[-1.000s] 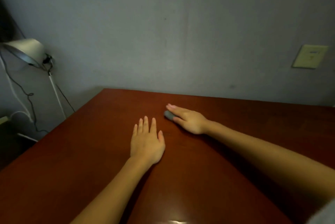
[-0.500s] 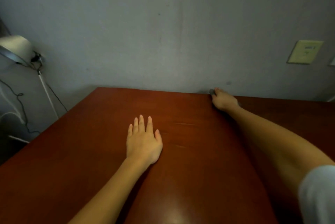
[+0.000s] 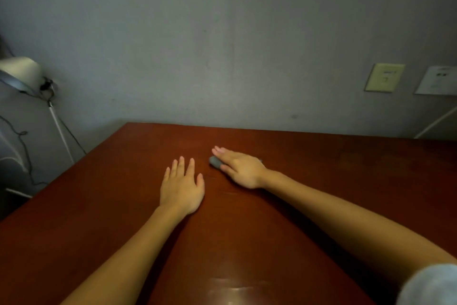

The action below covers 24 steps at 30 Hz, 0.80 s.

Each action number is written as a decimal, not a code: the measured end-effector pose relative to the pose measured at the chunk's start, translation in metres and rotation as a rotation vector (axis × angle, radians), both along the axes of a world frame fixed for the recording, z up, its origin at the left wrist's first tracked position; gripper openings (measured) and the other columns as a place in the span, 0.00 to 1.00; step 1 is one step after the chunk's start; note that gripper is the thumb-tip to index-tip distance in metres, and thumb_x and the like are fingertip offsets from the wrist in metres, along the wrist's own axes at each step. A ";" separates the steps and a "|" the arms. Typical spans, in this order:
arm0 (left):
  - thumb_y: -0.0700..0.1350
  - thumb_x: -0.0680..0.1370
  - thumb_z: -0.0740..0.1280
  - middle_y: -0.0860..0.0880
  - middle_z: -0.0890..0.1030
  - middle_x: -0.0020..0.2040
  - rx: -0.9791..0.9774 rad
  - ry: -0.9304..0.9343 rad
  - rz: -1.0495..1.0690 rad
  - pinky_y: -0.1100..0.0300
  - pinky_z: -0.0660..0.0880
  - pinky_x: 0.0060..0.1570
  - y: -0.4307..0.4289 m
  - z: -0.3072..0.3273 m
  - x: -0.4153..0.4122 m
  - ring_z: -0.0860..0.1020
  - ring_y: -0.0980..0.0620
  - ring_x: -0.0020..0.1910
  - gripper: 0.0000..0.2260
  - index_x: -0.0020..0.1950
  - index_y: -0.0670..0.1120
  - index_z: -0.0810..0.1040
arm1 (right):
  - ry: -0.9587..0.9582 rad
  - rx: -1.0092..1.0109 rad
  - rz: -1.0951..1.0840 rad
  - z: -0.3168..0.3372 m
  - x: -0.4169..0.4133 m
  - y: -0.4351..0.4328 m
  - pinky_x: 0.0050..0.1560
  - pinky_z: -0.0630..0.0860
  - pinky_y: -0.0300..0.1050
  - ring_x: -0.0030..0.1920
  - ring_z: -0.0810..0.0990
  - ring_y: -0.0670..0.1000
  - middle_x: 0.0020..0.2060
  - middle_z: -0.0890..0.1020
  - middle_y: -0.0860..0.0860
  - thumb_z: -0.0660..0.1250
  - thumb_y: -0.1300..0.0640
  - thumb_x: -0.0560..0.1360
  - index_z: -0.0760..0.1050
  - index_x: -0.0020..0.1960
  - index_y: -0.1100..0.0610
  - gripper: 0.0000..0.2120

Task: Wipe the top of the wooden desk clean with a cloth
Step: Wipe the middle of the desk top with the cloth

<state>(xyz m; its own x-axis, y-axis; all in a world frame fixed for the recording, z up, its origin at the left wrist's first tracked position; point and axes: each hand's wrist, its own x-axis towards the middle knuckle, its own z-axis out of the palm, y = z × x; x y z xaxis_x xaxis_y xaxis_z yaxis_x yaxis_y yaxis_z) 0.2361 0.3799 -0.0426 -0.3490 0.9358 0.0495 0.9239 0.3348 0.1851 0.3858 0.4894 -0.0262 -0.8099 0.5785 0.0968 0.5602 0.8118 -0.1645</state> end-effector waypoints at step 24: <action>0.57 0.83 0.44 0.49 0.45 0.79 0.057 0.027 0.002 0.56 0.42 0.75 0.004 -0.006 -0.003 0.44 0.51 0.78 0.26 0.79 0.51 0.45 | 0.016 -0.095 -0.543 0.003 0.099 0.151 0.75 0.51 0.47 0.77 0.54 0.51 0.77 0.52 0.51 0.45 0.43 0.82 0.49 0.78 0.54 0.28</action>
